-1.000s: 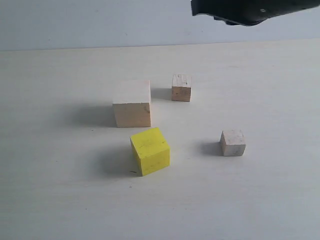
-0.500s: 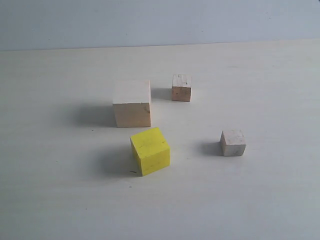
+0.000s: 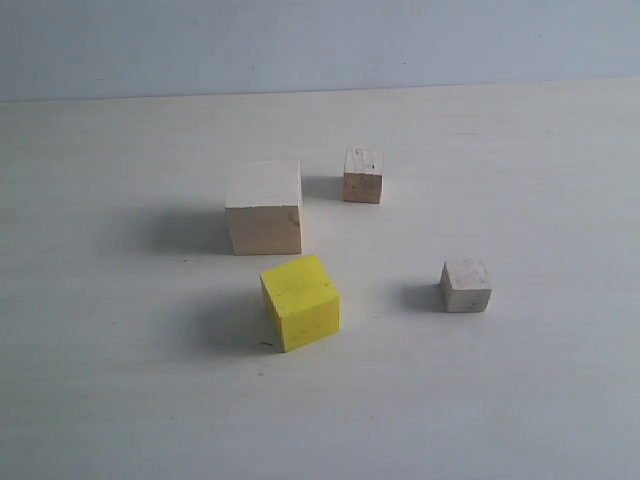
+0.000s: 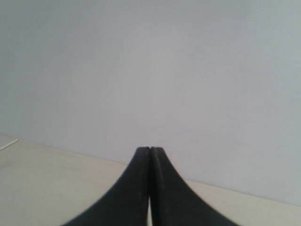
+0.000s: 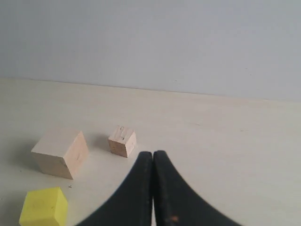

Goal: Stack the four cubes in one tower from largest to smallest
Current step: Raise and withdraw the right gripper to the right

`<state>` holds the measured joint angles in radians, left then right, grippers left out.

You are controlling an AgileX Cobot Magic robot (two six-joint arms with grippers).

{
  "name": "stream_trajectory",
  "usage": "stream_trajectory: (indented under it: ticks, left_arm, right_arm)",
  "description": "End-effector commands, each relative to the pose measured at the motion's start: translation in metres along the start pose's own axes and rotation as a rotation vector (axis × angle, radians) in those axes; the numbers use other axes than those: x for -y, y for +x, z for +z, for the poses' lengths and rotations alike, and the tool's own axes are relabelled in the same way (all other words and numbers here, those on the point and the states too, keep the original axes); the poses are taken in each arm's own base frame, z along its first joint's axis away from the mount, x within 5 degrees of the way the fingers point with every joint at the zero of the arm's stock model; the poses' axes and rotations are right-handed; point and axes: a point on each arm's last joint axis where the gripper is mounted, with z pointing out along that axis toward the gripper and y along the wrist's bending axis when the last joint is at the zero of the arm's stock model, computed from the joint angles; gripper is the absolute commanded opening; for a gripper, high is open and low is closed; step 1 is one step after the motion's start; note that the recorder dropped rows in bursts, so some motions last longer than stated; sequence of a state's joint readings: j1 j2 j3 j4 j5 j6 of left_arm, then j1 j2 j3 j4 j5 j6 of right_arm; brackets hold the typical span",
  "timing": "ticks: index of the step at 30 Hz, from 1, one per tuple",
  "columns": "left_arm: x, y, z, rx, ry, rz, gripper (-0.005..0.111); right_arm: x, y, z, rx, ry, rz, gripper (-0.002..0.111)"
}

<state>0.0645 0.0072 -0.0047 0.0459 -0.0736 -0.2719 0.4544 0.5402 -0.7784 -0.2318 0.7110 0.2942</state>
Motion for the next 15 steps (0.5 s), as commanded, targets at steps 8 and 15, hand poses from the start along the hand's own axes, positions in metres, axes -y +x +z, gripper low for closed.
stream_trajectory:
  ticks: [8,15]
  left_arm:
    - [0.031,-0.05,0.028,-0.093,0.232,-0.005,0.0]
    - [0.066,-0.065,0.063,-0.292,0.402,0.118,0.0]
  right_arm:
    - [0.006,0.007,-0.03,0.073,0.004,-0.026,0.0]
    - [0.008,0.011,-0.03,0.022,0.019,-0.025,0.0]
